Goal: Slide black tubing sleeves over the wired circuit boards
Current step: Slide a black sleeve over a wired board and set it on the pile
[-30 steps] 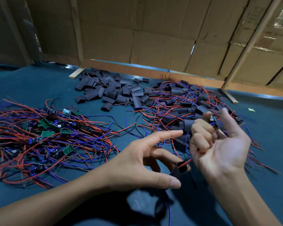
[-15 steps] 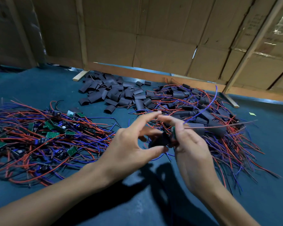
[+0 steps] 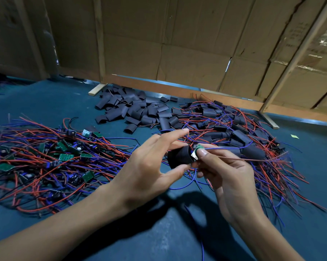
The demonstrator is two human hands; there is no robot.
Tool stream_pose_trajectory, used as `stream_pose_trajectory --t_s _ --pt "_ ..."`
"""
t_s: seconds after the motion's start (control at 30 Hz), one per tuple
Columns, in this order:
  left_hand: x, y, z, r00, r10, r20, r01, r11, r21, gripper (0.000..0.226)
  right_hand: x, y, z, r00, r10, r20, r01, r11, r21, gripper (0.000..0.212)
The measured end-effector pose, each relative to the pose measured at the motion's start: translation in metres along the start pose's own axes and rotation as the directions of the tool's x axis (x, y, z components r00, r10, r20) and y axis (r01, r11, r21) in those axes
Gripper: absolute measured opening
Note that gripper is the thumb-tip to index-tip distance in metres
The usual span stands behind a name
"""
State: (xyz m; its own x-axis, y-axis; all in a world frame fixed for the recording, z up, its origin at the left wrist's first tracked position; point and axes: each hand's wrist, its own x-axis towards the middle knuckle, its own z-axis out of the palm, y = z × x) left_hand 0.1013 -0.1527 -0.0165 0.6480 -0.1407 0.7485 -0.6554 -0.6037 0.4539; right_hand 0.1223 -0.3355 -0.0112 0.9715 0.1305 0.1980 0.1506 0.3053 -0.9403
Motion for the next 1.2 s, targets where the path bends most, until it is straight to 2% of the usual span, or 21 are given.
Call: stream_pose_trajectory --t_s 0.13,0.3,0.43,0.53,0.63,0.7,0.77,0.83,0.9,0.97,1.0,1.03,1.07,1.1,1.13,1.2 --pt "-0.001 0.001 0.001 1.000 0.002 -0.003 -0.002 1.000 -0.015 0.070 -0.002 0.003 0.003 0.995 -0.082 -0.049 0.078 0.993 -0.088 0.023" --pt "-0.001 -0.003 0.002 0.998 0.064 -0.007 -0.064 0.995 0.073 0.065 -0.008 0.004 0.005 0.985 -0.169 0.013 0.167 0.956 -0.242 0.012" --pt "0.001 -0.005 0.001 0.985 0.172 0.014 -0.172 0.966 0.194 0.058 -0.007 0.002 0.002 0.978 -0.203 0.051 0.209 0.933 -0.292 0.004" --pt "0.007 -0.002 0.007 0.969 0.244 0.034 -0.245 0.933 0.263 0.052 -0.004 0.003 -0.001 0.961 -0.264 0.080 0.274 0.877 -0.394 0.010" --pt "0.008 0.001 0.010 0.959 0.279 0.052 -0.282 0.918 0.279 0.047 -0.002 0.000 -0.004 0.968 -0.238 0.083 0.252 0.904 -0.347 0.007" --pt "0.008 -0.001 0.009 0.953 0.297 0.058 -0.301 0.913 0.275 0.047 0.000 -0.001 -0.006 0.974 -0.186 0.131 0.221 0.909 -0.354 0.012" --pt "0.013 -0.005 0.005 0.932 0.337 0.134 -0.358 0.912 0.197 0.052 0.002 0.001 -0.007 0.974 -0.160 0.158 0.209 0.907 -0.366 0.018" --pt "0.026 -0.015 -0.008 0.904 0.340 0.260 -0.373 0.924 0.086 0.065 0.004 -0.001 -0.009 0.976 -0.205 0.080 0.219 0.903 -0.369 0.013" --pt "0.044 -0.041 -0.028 0.939 0.193 0.283 -0.233 0.966 0.114 0.073 0.009 -0.006 -0.013 0.976 -0.211 -0.056 0.187 0.941 -0.282 0.004" --pt "0.065 -0.082 -0.047 0.957 -0.095 0.274 0.000 0.945 0.328 0.069 0.020 -0.015 -0.026 0.975 -0.119 -0.190 0.104 0.991 -0.089 0.021" --pt "0.073 -0.102 -0.054 0.913 -0.275 0.301 0.103 0.870 0.483 0.066 0.026 -0.019 -0.034 0.967 -0.063 -0.246 0.065 0.998 -0.001 0.037" --pt "0.078 -0.121 -0.058 0.828 -0.457 0.325 0.180 0.766 0.618 0.063 0.032 -0.023 -0.043 0.957 -0.012 -0.289 0.033 0.997 0.068 0.053" --pt "0.079 -0.136 -0.060 0.726 -0.597 0.343 0.225 0.677 0.701 0.060 0.036 -0.027 -0.051 0.945 0.031 -0.325 0.011 0.992 0.126 0.064" --pt "0.077 -0.147 -0.060 0.649 -0.675 0.351 0.253 0.626 0.737 0.058 0.039 -0.033 -0.058 0.931 0.059 -0.360 0.000 0.987 0.161 0.068" --pt "0.074 -0.154 -0.059 0.623 -0.703 0.343 0.280 0.611 0.741 0.054 0.041 -0.038 -0.063 0.918 0.070 -0.391 0.004 0.983 0.185 0.066" --pt "0.068 -0.161 -0.055 0.663 -0.693 0.282 0.360 0.626 0.692 0.038 0.043 -0.047 -0.073 0.907 0.034 -0.419 0.062 0.975 0.213 0.048"
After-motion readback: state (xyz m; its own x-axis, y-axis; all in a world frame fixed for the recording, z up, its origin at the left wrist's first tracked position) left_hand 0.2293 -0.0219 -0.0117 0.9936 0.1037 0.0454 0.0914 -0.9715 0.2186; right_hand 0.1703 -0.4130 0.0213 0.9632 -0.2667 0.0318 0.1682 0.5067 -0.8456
